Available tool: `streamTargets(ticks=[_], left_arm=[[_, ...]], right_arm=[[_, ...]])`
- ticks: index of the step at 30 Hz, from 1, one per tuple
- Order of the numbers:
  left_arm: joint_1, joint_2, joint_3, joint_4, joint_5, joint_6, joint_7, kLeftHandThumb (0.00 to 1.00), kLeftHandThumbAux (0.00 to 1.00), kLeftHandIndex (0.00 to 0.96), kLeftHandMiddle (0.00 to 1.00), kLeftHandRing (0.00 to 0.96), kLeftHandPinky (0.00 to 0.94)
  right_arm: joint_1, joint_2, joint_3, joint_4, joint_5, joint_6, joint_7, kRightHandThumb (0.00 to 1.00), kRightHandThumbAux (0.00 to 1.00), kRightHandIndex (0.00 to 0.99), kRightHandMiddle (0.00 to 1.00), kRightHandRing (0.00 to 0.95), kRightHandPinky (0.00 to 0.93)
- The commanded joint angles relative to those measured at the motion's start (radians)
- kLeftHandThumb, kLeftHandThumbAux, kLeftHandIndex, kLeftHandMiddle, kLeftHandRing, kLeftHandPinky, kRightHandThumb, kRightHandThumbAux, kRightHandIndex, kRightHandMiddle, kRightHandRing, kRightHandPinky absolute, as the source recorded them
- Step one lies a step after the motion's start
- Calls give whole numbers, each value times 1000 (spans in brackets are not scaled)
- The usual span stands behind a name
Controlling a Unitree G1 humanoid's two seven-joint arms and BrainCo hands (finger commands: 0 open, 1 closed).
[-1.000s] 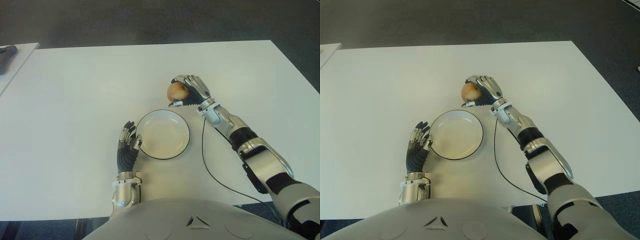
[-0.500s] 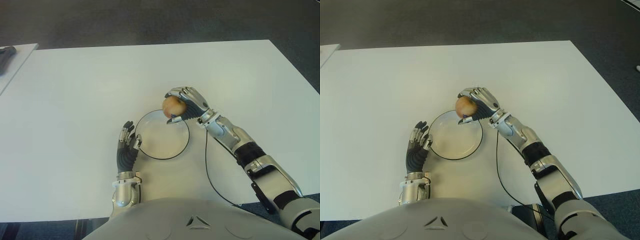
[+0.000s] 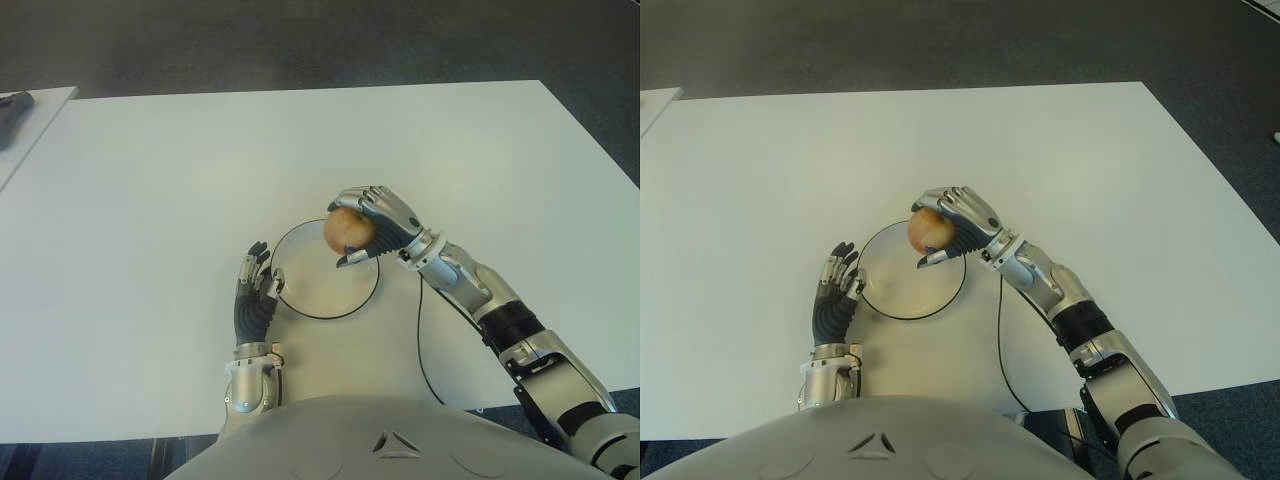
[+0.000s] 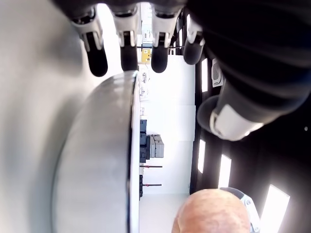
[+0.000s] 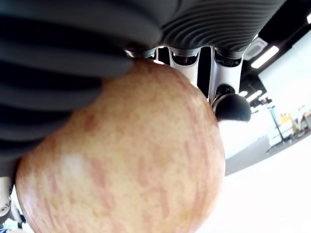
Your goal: Put the apples into the plate.
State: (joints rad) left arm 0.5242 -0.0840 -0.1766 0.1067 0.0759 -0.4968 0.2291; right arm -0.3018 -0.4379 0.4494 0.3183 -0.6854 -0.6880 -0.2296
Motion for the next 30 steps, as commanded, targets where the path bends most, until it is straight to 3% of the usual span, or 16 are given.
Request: streamTargets(ticks=[1,30], left_arm=[[-6,-58,17,172,-30,120,8,290,612,117,122,133,196],[-12,-61,14,169,-27,109,17,300,629,107,125,130,159]], right_arm=[[38,-9,-8,-51,9,-19,36,711,718,438,892,877,857],[-29,56,57,61,-135,-102,-46,713,715,438,914,879,874]])
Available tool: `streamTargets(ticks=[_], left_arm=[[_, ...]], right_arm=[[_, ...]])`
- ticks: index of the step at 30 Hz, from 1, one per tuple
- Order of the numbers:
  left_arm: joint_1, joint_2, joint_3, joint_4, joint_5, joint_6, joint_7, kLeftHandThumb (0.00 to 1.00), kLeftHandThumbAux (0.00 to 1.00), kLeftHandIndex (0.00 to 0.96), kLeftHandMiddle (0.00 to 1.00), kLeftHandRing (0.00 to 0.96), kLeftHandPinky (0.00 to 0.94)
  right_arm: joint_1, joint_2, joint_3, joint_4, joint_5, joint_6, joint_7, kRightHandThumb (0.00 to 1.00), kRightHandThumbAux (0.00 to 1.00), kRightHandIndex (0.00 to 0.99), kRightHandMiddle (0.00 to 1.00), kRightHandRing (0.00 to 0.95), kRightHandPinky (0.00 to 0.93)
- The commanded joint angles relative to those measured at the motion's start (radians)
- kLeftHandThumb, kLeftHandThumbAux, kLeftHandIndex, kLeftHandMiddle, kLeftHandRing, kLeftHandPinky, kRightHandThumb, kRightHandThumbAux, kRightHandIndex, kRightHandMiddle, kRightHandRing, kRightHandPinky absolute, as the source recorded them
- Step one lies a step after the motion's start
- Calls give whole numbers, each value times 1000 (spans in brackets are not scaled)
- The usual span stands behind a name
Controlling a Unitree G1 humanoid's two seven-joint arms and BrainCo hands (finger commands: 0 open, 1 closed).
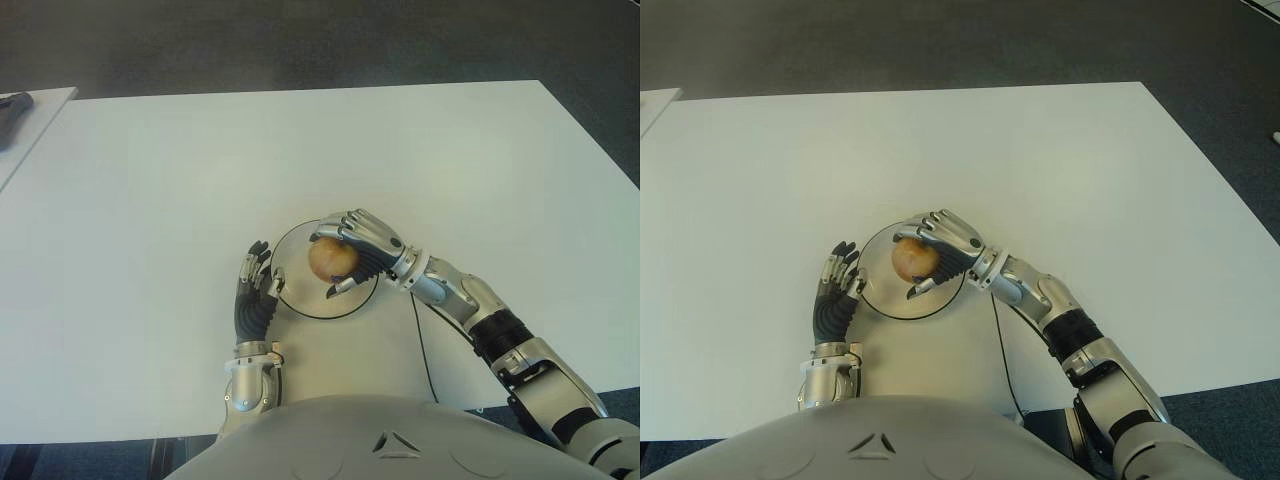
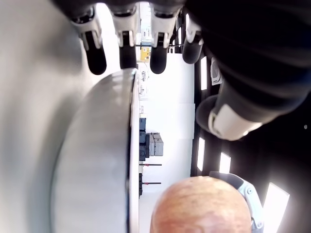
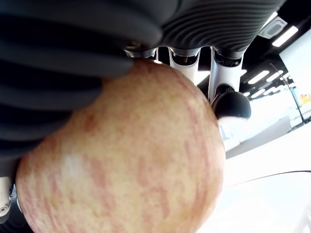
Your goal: Put the apples into the plate.
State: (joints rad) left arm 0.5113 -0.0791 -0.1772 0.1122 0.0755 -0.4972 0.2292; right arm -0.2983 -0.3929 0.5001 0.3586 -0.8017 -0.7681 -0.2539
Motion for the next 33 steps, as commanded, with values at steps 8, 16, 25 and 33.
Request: streamTargets(ticks=[8,16,25,33], left_arm=[[1,-65,13,155,-32,116,13,298,661,97,92,97,119],[-6,-65,12,162,-29,116,17,295,637,105,91,88,130],[-9,-61,11,168,-31,110,14,301,605,115,100,94,153],[-12,-61,12,173,-36,111,19,304,621,111,104,107,162]], right_arm=[[-27,20,5,9,-24,8,-9,710,715,440,819,783,734],[-21,22,3,-5,-14,36,32,696,717,436,634,587,504],[-18,28,-2,-16,-15,57,42,686,719,429,436,373,308],[-4,34,-8,-39,-3,92,55,684,718,425,374,319,259]])
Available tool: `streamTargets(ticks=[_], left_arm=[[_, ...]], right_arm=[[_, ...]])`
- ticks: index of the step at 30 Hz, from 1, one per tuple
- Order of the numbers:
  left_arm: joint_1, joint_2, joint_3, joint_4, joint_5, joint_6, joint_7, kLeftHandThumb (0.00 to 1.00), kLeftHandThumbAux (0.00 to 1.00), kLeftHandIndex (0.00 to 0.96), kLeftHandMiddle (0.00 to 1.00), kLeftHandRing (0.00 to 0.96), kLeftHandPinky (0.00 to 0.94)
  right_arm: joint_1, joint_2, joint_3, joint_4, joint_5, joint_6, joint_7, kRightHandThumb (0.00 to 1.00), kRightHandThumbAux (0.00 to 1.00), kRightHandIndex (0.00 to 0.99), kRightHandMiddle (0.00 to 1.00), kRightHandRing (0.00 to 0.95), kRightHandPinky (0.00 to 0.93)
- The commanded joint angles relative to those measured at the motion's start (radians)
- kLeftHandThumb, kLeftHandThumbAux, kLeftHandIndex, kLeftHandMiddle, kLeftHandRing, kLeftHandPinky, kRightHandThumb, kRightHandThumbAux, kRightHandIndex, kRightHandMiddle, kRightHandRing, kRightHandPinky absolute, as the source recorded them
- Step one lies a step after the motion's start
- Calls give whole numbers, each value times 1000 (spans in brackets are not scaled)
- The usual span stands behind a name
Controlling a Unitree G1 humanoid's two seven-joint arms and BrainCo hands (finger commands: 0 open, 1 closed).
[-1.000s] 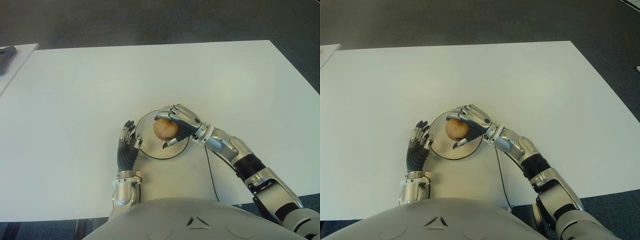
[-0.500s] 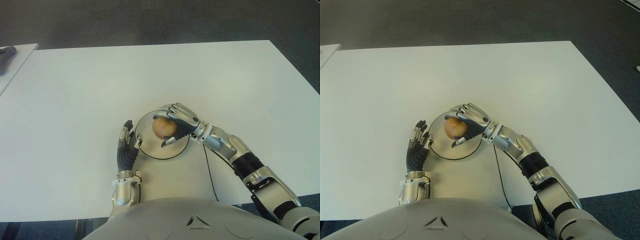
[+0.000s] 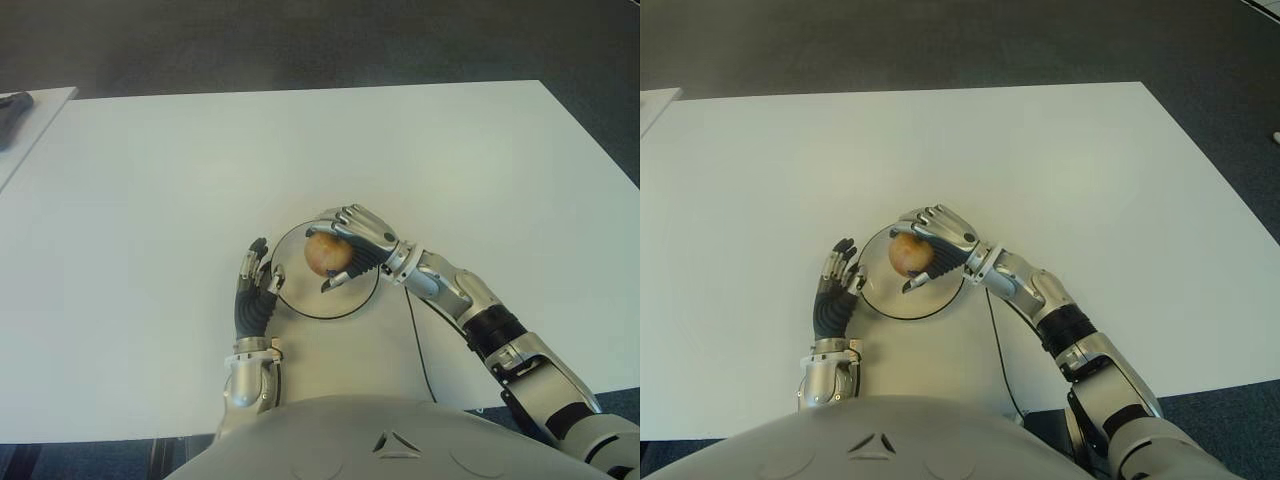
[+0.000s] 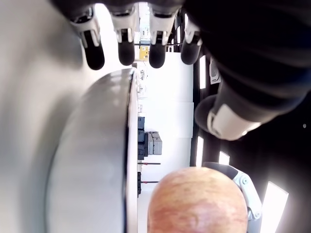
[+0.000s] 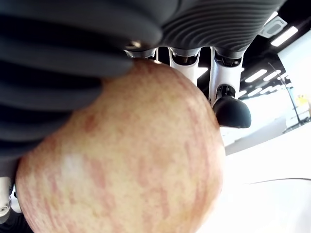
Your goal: Put the apples into the plate.
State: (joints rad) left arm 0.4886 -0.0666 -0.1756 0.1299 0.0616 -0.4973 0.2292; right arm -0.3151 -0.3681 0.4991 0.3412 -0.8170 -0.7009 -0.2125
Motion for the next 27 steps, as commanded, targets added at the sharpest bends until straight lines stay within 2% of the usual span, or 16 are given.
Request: streamTargets(ticks=[1,11,18,20,22,27], left_arm=[[11,-73,10,156,-23,111,19,303,622,111,106,108,164],[10,-74,10,158,-28,109,19,305,618,115,101,96,138],[10,-74,8,158,-27,110,18,302,609,118,108,106,153],[10,-74,7,156,-26,111,18,299,607,116,104,102,144],[11,-73,6,154,-25,112,18,297,607,112,99,96,133],[15,-74,5,147,-22,116,21,294,620,109,112,120,159]], right_arm=[[14,9,-8,-25,15,27,17,684,718,424,370,316,256],[18,3,-13,-55,20,46,48,680,718,419,330,270,197],[17,-3,-15,-72,26,59,83,676,719,410,279,219,165],[16,-7,-14,-78,28,63,98,481,612,323,252,192,137],[16,-9,-14,-82,28,66,110,402,568,281,231,171,116],[18,-17,-16,-95,25,69,128,322,513,197,164,111,70]])
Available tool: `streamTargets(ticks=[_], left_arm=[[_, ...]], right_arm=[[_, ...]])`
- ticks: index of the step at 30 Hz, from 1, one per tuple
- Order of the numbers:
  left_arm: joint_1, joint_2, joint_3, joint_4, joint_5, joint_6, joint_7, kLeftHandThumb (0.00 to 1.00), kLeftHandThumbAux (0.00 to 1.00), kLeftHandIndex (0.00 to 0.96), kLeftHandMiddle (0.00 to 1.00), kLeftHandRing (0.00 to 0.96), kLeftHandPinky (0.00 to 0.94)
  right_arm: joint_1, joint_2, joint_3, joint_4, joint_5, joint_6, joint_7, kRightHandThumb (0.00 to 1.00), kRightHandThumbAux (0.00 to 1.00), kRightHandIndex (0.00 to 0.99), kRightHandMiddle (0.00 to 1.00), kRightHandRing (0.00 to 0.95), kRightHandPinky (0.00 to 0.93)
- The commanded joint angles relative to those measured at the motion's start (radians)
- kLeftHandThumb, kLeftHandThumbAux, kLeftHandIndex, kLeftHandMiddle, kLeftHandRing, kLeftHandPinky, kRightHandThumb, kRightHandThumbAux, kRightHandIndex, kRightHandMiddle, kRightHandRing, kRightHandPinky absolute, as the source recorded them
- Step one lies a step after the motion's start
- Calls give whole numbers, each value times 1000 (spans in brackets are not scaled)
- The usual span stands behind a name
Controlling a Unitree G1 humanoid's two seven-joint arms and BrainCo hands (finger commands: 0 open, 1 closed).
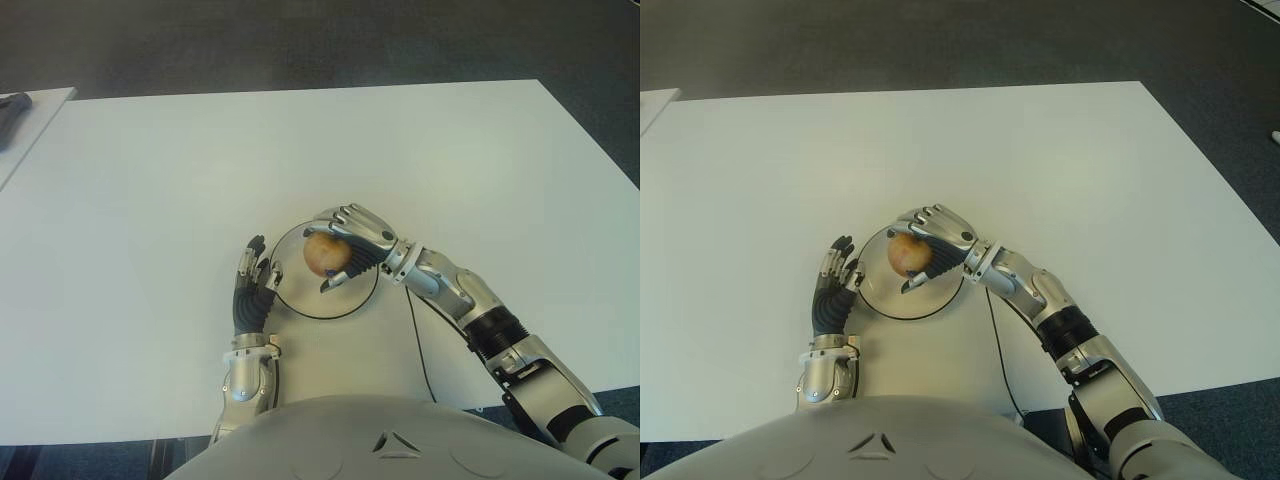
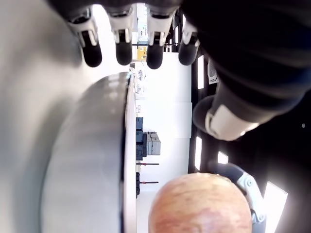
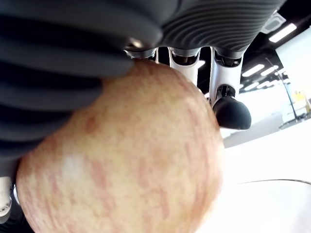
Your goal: Put the apples into the plate.
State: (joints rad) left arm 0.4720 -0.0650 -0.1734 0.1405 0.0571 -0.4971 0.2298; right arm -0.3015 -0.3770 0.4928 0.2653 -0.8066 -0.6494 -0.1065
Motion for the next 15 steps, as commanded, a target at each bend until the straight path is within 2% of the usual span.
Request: streamTargets(ticks=[1,6,8,15], left_arm=[[31,-75,3,138,-18,115,21,297,626,109,119,131,164],[29,-74,3,144,-20,107,18,306,633,101,126,138,173],[29,-74,3,145,-21,105,16,309,625,105,127,135,178],[32,-74,2,136,-18,126,19,311,609,107,117,126,182]], right_arm=[[5,-11,-10,-23,15,18,27,311,504,180,146,95,57],[6,-33,-8,-56,9,25,70,257,459,93,54,21,9],[8,-44,-8,-75,9,31,94,220,396,38,22,8,3],[13,-70,-6,-126,13,65,195,172,262,3,1,0,0]])
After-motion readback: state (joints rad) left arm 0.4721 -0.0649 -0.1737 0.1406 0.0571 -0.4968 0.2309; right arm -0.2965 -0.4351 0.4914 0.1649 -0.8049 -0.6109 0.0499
